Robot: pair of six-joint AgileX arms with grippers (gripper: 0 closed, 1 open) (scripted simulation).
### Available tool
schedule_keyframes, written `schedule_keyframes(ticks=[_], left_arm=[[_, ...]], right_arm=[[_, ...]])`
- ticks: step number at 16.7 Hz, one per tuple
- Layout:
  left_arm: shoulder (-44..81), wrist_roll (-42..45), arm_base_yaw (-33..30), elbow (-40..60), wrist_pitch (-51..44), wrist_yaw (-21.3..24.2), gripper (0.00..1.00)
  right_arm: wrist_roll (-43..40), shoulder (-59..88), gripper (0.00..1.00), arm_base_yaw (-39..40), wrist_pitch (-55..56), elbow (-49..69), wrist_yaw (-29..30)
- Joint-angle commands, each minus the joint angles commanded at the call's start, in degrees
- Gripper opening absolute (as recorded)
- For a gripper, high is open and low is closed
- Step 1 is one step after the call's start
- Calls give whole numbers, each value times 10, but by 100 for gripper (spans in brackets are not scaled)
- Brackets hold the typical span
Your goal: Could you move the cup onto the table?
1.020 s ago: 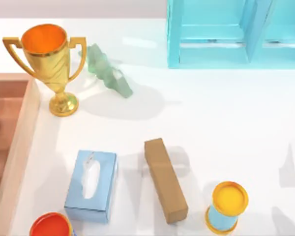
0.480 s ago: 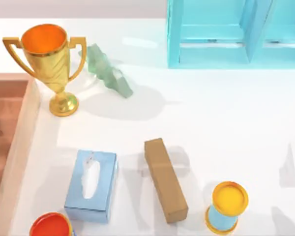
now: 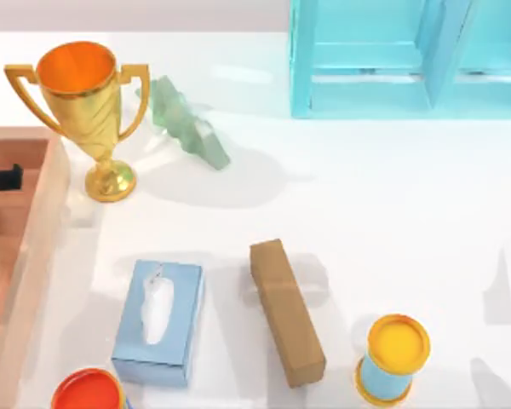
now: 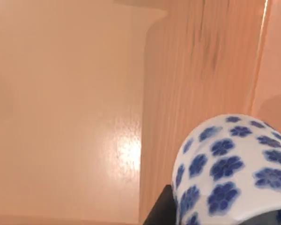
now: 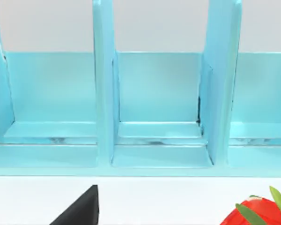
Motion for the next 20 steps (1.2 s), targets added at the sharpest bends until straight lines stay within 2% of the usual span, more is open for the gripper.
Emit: schedule_keyframes(ticks=[3, 9, 12, 16, 20], left_arm=[[-11, -24, -58, 9, -59, 4, 0], [-13, -27, -68, 6, -69, 5, 0], [-2, -65, -106, 23, -76, 4, 0], [25, -199, -241, 60, -88, 4, 0], [53, -413, -455, 90, -91, 4, 0]], right_arm=[[0, 0, 100, 0, 0, 0, 0], [0, 0, 100, 0, 0, 0, 0], [0, 0, 100, 0, 0, 0, 0], [0, 0, 100, 0, 0, 0, 0], [0, 0, 100, 0, 0, 0, 0]])
